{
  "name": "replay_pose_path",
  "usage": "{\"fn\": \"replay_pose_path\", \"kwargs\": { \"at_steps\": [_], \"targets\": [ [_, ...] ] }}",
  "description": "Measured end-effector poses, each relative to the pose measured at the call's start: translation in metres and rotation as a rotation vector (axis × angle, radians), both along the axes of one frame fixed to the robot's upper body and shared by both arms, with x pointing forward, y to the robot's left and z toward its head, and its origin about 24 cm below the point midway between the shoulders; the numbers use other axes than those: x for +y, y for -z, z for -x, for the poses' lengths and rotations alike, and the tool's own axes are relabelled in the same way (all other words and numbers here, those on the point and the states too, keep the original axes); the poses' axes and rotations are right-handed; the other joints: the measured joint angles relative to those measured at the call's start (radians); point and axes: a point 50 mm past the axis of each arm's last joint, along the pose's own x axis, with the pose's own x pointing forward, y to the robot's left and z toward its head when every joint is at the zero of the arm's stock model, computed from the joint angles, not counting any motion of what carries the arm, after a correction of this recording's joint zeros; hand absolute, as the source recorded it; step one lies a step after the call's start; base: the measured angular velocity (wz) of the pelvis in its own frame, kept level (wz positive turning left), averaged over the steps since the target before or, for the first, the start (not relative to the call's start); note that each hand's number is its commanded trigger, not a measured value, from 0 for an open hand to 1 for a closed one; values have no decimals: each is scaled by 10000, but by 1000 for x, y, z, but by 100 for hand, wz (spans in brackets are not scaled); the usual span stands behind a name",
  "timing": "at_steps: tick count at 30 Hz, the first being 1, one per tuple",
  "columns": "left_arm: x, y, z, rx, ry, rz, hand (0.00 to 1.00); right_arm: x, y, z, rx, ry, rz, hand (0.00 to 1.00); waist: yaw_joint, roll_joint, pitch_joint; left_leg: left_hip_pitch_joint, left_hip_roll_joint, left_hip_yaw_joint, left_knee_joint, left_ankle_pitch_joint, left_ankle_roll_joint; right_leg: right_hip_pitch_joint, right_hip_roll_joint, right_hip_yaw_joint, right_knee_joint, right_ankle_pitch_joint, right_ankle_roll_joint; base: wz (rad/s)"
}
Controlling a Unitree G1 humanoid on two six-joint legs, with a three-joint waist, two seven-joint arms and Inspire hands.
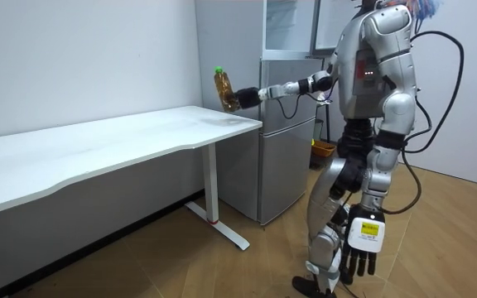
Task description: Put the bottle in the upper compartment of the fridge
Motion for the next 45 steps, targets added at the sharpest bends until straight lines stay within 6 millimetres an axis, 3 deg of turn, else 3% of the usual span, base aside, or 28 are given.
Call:
{"fn": "replay_pose_path", "kwargs": {
  "at_steps": [4,10,13,21,27,29,33,34,36,45],
  "targets": [
    [1,0,5,154,84,-110,0,11,-25,10,-1238,-717,13,100,-34,-24,-27,382,69,211,-120,-54,8,256,66,265,-85,37,7,-17],
    [3,0,8,242,-16,-220,0,19,-35,24,-1912,-1342,-67,100,-127,137,-160,1154,117,435,-335,-152,19,934,140,578,-378,77,58,-13],
    [4,-1,12,288,-240,-257,0,22,-41,26,-2195,-1430,-23,100,-293,133,-185,1346,120,481,-408,-152,22,1048,156,658,-451,64,74,-7],
    [11,-3,12,397,267,-680,0,27,-74,35,-3789,-1977,925,100,-813,197,-167,1517,153,644,-393,-212,50,1234,188,784,-512,129,107,-4],
    [12,-3,14,468,288,-775,0,17,-101,54,-5141,-1743,1598,100,-929,274,-161,1689,216,872,-399,-417,72,1359,192,847,-497,145,126,-13],
    [12,-3,14,471,291,-765,0,13,-110,57,-5569,-1567,1622,100,-1110,282,-164,1699,220,894,-400,-438,78,1361,198,867,-496,148,129,-4],
    [12,-3,17,528,282,-754,0,6,-115,58,-5747,-1239,1578,100,-1181,344,-185,1866,235,1019,-524,-447,84,1430,260,1050,-500,154,137,-11],
    [12,-3,19,574,266,-749,0,4,-116,58,-5780,-1171,1647,100,-1378,356,-205,1931,232,1022,-559,-448,86,1463,268,1114,-500,157,145,0],
    [12,-3,21,594,239,-748,0,-2,-120,59,-5879,-1043,1841,100,-1443,383,-228,1968,232,1022,-567,-460,90,1488,290,1232,-494,156,149,0],
    [16,-4,30,707,-171,-783,0,-21,-137,78,-6727,-354,1990,100,-1917,265,-261,2329,347,1359,-617,-574,51,1677,342,1700,-517,156,148,-11]
  ]
}}
